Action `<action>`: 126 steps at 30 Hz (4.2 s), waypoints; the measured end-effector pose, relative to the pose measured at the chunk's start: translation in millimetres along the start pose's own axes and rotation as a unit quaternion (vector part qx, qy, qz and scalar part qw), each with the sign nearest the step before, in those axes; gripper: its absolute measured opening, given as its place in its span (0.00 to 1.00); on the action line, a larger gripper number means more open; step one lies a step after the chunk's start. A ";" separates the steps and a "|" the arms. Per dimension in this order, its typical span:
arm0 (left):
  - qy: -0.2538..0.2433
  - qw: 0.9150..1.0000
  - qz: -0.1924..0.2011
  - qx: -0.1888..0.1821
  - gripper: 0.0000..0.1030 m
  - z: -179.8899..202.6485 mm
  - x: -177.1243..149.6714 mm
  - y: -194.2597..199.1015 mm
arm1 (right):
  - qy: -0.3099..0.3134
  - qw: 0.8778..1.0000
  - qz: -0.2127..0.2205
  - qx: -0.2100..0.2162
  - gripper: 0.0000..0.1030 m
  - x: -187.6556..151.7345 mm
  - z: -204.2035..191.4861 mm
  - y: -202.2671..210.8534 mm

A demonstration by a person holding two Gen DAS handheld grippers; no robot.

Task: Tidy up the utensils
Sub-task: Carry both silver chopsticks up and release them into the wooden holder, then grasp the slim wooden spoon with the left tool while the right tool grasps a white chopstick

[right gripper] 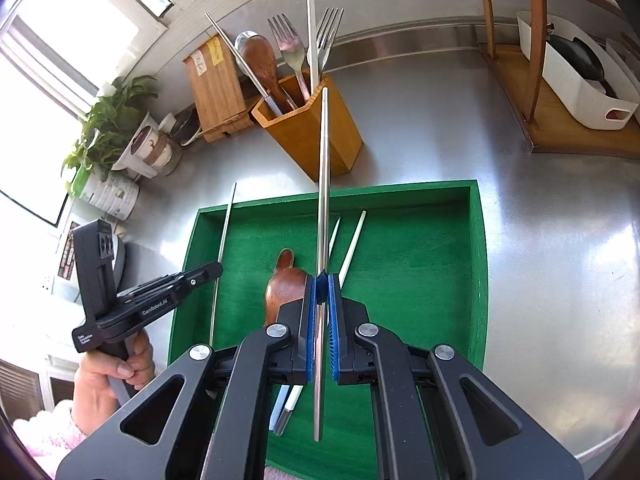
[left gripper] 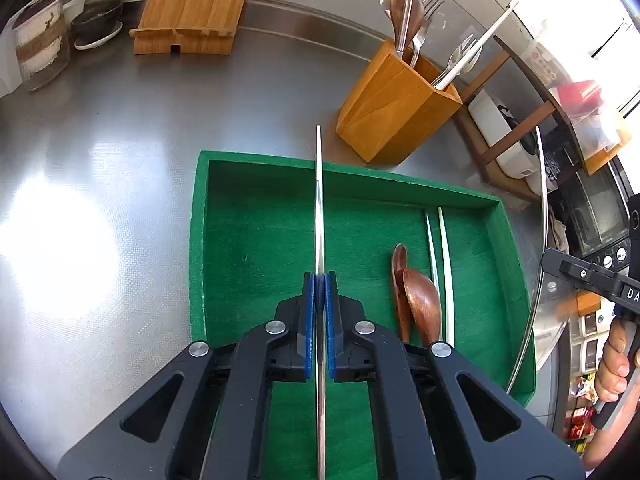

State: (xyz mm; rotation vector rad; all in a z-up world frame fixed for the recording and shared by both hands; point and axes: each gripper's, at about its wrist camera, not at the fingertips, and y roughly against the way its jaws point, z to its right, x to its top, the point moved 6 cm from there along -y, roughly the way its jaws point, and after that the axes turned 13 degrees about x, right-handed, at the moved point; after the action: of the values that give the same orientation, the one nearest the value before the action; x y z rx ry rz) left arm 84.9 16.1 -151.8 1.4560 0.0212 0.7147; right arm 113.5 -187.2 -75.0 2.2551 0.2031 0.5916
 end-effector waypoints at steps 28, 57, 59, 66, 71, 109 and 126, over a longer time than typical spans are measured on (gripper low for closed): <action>-0.014 0.984 0.169 -0.058 0.04 31.1 97.7 77.5 | 0.097 0.983 0.152 0.016 0.06 93.4 -26.6 26.0; 0.028 0.926 0.372 -0.053 0.04 74.3 197.5 50.8 | 0.197 0.936 0.291 -0.004 0.06 177.5 -47.7 0.8; 0.021 0.928 0.370 -0.048 0.04 74.5 192.7 46.9 | 0.198 0.937 0.289 -0.005 0.06 176.7 -47.5 -1.2; 0.011 0.932 0.359 -0.054 0.04 69.0 174.6 38.7 | 0.212 0.939 0.270 -0.021 0.06 161.1 -42.3 -10.6; -0.008 0.935 0.347 -0.066 0.04 61.9 159.5 30.6 | 0.206 0.947 0.245 -0.034 0.06 143.1 -24.9 -22.1; 0.013 0.991 0.095 -0.097 0.92 4.3 17.7 26.1 | -0.010 0.997 0.034 0.074 0.78 -0.6 13.4 -16.2; -0.173 0.980 0.101 0.009 0.43 54.5 -51.4 15.8 | -0.025 0.999 -0.036 -0.018 0.15 -50.4 18.2 -58.9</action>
State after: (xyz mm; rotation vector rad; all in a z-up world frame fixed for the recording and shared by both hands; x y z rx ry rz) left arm 60.6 -56.4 -149.9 1.5970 -0.3944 0.6161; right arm 80.2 -175.2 -146.3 2.2150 0.2462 0.4970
